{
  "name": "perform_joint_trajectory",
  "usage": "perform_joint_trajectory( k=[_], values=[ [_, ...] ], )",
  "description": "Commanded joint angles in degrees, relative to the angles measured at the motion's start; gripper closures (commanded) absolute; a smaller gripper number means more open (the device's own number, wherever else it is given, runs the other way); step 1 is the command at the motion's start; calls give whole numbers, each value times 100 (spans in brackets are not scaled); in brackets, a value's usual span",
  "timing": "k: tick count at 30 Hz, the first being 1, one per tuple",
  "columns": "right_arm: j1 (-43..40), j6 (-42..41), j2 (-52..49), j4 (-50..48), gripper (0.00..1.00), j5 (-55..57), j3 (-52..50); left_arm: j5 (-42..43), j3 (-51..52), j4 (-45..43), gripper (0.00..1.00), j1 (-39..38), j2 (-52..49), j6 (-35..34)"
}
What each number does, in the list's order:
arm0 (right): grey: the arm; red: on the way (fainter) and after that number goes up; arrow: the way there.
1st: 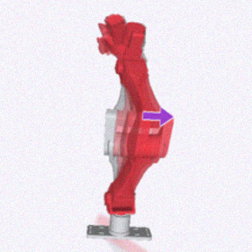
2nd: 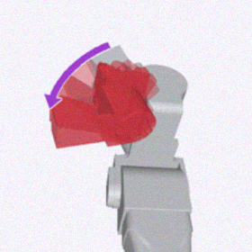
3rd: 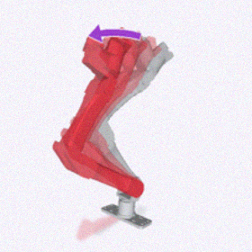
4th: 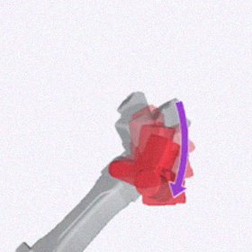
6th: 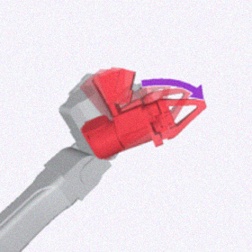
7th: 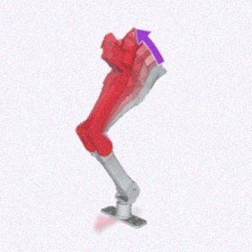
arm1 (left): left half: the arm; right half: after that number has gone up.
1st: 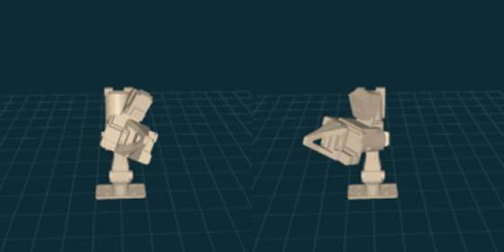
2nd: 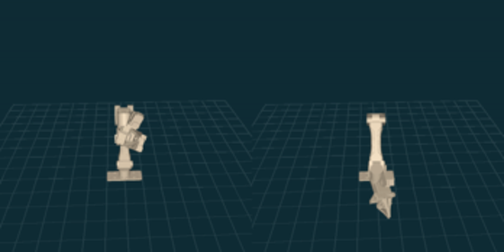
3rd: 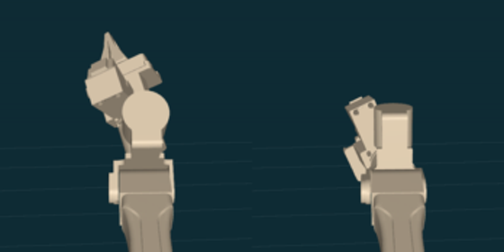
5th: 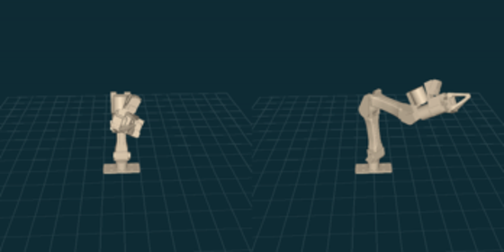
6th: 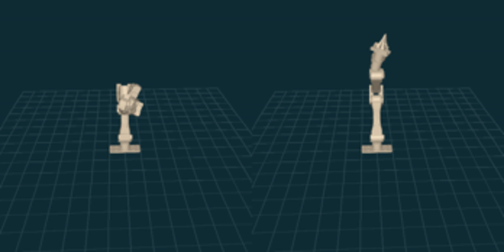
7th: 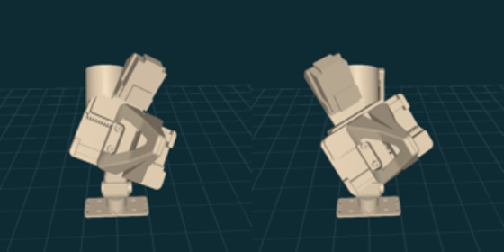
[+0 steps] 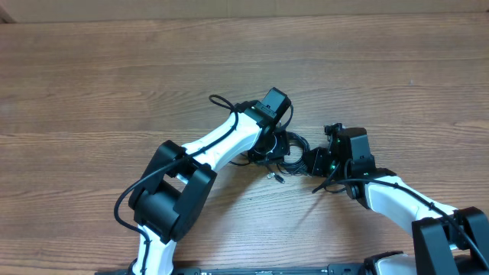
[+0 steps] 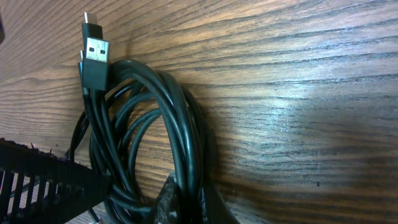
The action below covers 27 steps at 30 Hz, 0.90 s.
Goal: Untangle cables
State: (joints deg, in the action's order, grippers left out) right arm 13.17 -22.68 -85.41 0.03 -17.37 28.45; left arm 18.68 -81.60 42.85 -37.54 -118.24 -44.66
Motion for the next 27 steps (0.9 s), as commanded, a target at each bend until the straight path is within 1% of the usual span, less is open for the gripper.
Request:
perform_joint_trajectory(
  k=[1,5,11,13,15,16,22,27],
  values=[
    [-2,20,-24,13,96,-33,79,-133,13,-4,85,-37,-52,-42],
    [-2,20,-24,35,96,-33,79,-131,13,-2,90,-37,-55,-44],
    [-2,20,-24,46,96,-31,79,-131,13,-7,92,-37,-55,-61],
    [-2,20,-24,52,96,-31,79,-133,13,-11,91,-37,-55,-63],
    [-2,22,-24,50,96,-31,79,-136,13,-31,85,-37,-55,-68],
    [-2,20,-24,50,96,-33,79,-142,15,-52,84,-37,-55,-83],
    [-2,22,-24,52,96,-33,79,-457,13,-164,83,-35,-52,-297],
    [-2,22,-24,52,96,-33,79,-599,13,-173,83,-35,-55,-315]
  ],
)
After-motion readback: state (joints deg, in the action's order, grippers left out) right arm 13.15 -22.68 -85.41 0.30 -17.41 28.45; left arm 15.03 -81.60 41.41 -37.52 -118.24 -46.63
